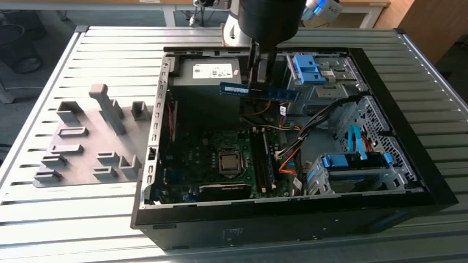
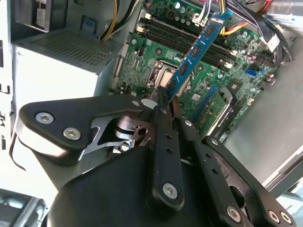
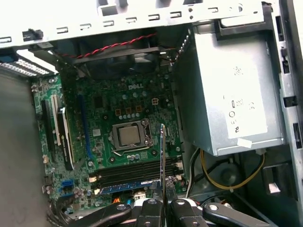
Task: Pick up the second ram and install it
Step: 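Insert the second ram into the second slot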
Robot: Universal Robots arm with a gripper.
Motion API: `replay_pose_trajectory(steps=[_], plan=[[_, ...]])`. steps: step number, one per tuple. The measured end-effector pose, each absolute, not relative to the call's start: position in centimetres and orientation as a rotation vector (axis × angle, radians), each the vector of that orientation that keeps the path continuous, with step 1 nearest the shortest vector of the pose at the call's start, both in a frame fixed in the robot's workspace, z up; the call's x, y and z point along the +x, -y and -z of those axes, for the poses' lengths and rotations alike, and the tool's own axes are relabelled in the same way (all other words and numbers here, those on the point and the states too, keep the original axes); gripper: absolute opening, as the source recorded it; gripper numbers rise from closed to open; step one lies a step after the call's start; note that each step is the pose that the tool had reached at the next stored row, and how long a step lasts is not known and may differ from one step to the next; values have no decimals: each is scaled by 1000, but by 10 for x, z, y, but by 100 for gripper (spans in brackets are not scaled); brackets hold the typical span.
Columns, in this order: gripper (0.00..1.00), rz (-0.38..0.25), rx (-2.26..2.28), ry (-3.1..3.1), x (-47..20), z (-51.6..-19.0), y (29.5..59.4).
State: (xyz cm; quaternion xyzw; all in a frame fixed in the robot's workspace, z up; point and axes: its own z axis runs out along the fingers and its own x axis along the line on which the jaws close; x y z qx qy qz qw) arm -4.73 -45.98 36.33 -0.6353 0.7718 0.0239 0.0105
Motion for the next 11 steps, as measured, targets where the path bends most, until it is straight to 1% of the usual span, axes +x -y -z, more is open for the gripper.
replay_pose_trajectory(steps=[11], plan=[[14, -73, -1847, -2511, -47, -363, 460]])
